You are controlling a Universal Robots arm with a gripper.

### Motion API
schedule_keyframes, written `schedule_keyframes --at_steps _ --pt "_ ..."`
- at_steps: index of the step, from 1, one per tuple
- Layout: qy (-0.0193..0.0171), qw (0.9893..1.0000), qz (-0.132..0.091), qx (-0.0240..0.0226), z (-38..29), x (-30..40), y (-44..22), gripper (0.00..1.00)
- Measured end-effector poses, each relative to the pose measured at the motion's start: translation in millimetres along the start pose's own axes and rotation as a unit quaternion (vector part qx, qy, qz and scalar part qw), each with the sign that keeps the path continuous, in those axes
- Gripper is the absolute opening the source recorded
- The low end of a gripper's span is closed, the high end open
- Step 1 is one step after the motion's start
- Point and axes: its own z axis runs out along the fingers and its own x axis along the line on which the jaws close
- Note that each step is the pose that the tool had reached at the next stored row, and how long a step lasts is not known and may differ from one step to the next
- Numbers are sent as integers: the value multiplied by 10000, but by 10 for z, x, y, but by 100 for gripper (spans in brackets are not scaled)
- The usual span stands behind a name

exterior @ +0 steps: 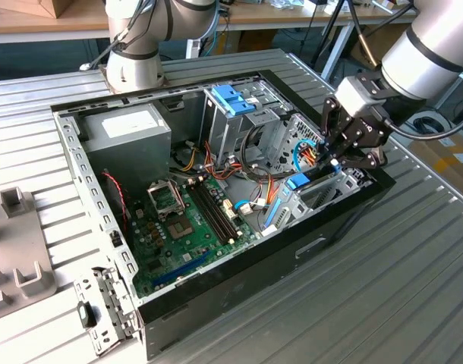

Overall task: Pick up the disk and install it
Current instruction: 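Insert the first disk wire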

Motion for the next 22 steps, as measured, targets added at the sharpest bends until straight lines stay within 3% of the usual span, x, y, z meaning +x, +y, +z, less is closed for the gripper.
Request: schedule_keyframes --at_steps 17,22 --pt "9 9998 -171 -27 0 0 -12 18" --pt "-15 9998 -173 -29 13 0 -12 18"
